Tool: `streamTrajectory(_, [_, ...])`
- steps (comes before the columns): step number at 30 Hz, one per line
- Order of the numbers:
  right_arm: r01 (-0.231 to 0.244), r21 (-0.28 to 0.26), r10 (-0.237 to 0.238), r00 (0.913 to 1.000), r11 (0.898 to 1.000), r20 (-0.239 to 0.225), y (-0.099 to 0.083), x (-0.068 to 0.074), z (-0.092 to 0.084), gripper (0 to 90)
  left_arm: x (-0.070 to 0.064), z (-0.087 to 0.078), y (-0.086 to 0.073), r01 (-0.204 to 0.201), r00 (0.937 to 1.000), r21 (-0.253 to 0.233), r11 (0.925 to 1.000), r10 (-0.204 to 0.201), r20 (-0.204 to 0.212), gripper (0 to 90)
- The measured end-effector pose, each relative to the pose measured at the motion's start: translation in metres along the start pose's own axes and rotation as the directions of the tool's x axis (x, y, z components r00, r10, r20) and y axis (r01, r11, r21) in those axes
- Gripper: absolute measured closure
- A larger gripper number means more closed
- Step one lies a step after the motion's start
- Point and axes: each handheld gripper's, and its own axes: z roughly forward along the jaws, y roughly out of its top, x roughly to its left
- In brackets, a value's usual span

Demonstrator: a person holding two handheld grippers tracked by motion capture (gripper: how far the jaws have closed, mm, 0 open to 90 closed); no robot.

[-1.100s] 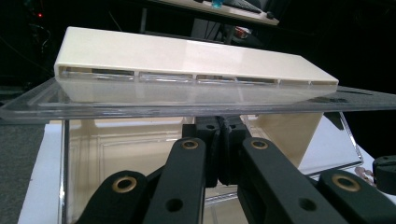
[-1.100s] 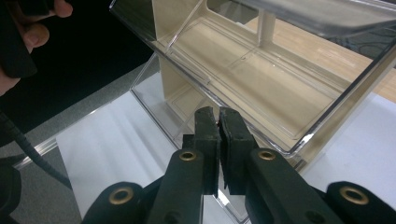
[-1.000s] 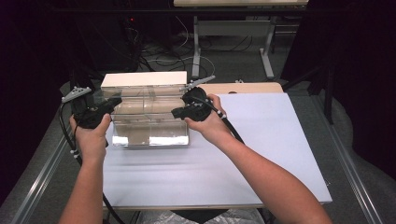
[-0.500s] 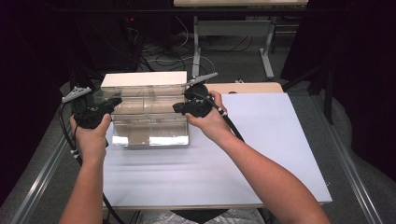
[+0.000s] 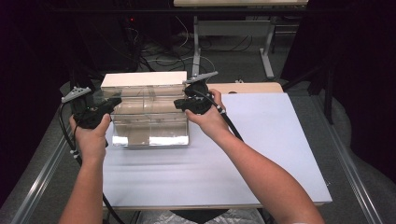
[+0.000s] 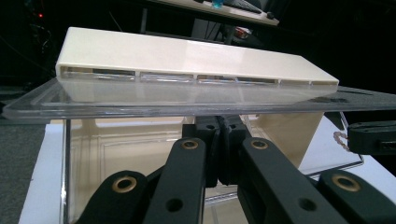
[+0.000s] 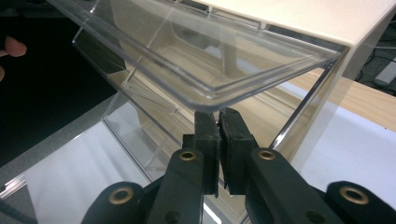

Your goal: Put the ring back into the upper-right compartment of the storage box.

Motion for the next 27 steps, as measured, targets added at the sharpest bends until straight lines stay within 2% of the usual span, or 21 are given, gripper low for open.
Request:
streamTrajectory(12, [-0.013, -0.012, 0.013, 0.9998, 1.0, 0.016, -0.002, -0.006, 0.008, 87.1, 0.0, 0.0, 0.0, -0.001, 1.0, -0.005, 1.0, 0.001, -0.001, 90.0])
streamTrajectory(27, [-0.025, -0.015, 0.025, 0.9997, 1.0, 0.005, -0.003, -0.006, 0.012, 86.9, 0.0, 0.001, 0.0, 0.0, 1.0, -0.005, 1.0, 0.0, -0.001, 90.0])
